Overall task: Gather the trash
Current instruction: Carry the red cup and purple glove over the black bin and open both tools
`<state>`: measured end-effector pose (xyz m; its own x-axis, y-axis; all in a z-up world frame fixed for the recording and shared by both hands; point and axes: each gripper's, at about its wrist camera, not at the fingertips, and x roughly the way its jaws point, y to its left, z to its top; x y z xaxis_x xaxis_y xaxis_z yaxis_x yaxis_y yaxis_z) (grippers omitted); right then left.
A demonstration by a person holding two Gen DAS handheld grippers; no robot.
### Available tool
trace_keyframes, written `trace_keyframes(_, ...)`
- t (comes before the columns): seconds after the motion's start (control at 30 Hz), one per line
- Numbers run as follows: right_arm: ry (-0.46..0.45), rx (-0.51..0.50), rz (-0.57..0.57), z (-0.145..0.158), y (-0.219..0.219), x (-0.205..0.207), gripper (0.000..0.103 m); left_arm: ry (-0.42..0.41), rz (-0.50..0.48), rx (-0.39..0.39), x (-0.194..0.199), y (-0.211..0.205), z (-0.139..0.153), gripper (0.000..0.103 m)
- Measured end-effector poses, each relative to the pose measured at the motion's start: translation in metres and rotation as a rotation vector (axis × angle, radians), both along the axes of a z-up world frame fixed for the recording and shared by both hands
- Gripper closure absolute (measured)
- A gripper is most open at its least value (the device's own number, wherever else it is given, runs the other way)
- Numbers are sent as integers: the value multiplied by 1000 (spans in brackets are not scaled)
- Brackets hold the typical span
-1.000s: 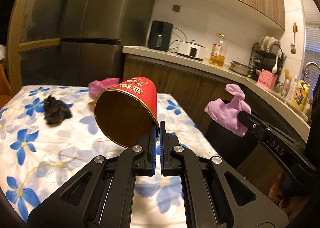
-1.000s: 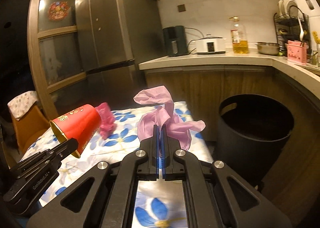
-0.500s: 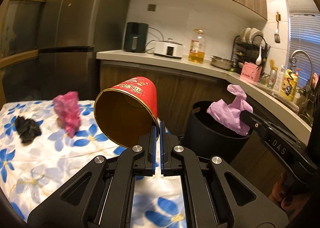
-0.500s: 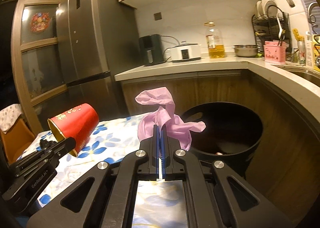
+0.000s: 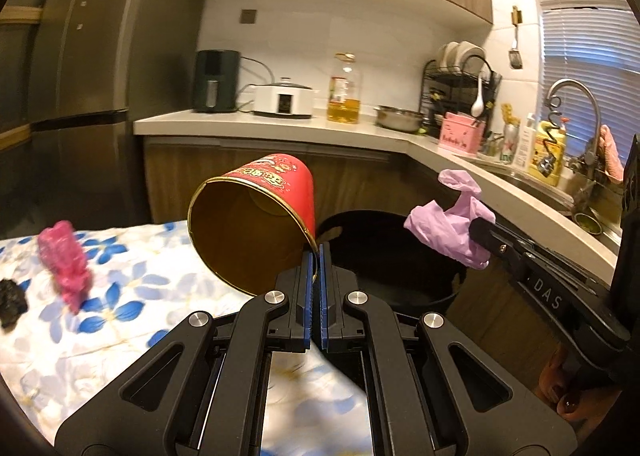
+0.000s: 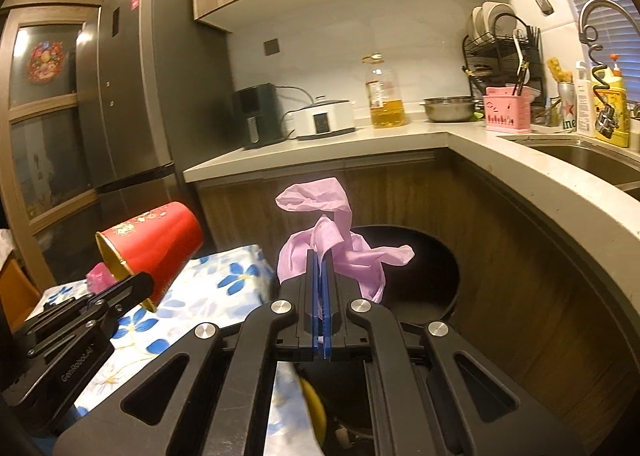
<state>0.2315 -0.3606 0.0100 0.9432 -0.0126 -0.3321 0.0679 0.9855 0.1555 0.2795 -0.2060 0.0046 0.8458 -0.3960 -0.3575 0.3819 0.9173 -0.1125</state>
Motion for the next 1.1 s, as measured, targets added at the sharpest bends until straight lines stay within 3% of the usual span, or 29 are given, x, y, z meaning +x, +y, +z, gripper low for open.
trace_keyframes(0.43, -7, -3, -59, -1, -31, 19, 101, 13, -148, 38, 36, -61, -10, 102)
trace_keyframes(1.1, -8, 13, -62, -4, -42, 36, 100, 48, -232, 40, 62, -86, -23, 100)
